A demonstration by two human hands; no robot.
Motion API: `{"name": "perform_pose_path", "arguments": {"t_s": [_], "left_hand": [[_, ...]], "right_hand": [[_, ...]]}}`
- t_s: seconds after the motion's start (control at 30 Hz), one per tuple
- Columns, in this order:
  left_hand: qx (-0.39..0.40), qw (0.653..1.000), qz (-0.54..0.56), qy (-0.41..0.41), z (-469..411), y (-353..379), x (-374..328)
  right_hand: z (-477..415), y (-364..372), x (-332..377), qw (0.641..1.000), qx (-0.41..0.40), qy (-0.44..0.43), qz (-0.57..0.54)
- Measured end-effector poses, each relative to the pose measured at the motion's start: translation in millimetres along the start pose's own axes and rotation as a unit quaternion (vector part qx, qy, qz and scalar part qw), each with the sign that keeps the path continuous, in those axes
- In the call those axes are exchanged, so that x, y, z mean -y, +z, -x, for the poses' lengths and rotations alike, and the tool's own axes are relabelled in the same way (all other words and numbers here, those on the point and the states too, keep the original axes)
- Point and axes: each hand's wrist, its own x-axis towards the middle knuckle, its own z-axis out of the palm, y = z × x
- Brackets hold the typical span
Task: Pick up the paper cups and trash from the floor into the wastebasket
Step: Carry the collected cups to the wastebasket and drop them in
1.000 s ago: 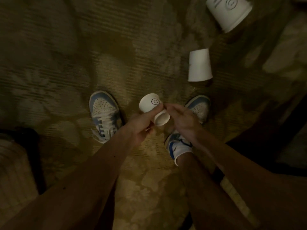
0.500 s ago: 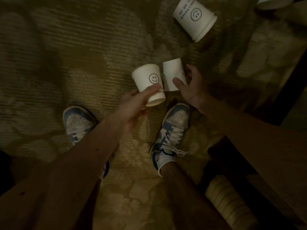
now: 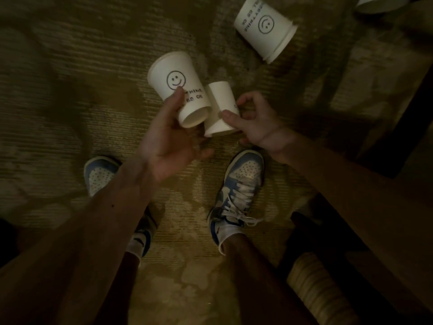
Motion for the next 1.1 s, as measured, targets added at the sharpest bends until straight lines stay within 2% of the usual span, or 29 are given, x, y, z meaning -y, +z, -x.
{"name": "perform_pose_path", "arguments": {"t_s": [0.27, 0.37, 0.47, 0.5, 0.57, 0.63, 0.67, 0.73, 0.87, 1.0, 1.1], "left_hand": [[0.098, 0.995, -0.001, 0.001, 10.5, 16.6, -28.6], [0.084, 0.996, 0.021, 0.015, 11.2, 22.6, -36.6], [0.023, 0.999, 0.008, 0.025, 8.9, 31.5, -42.6], [0.000, 1.000, -0.004, 0.024, 7.1, 34.0, -43.9], [-0.027, 0.999, -0.027, 0.022, 2.4, 36.8, -45.3], [-0.031, 0.998, -0.048, 0.025, -2.1, 37.7, -46.2], [-0.028, 0.998, -0.054, 0.027, -4.7, 37.7, -46.6], [-0.022, 0.997, -0.061, 0.032, -9.6, 36.5, -47.1], [-0.029, 0.997, -0.063, 0.041, -17.8, 32.8, -47.0], [-0.048, 0.994, -0.071, 0.074, -18.9, 35.3, -50.5], [-0.049, 0.986, -0.083, 0.134, -17.6, 39.9, -59.3]], "right_hand": [[7.9, -7.0, 42.7, 0.995, 0.034, 0.037, -0.083], [7.6, -18.7, 56.1, 0.995, 0.067, 0.052, -0.043], [1.1, -31.0, 73.1, 0.996, 0.079, 0.027, 0.038], [-3.9, -34.1, 78.7, 0.997, 0.047, -0.005, 0.063], [-19.4, -41.6, 87.9, 0.984, -0.088, -0.086, 0.127], [-37.4, -53.5, 93.3, 0.940, -0.213, -0.144, 0.223], [-46.1, -60.5, 93.1, 0.921, -0.238, -0.157, 0.267], [-59.4, -70.4, 90.1, 0.905, -0.227, -0.145, 0.328], [-70.6, -75.0, 78.7, 0.919, -0.139, -0.096, 0.357], [-71.1, -71.1, 65.9, 0.911, -0.133, -0.114, 0.373], [-67.7, -63.5, 60.3, 0.919, -0.105, -0.133, 0.356]]}}
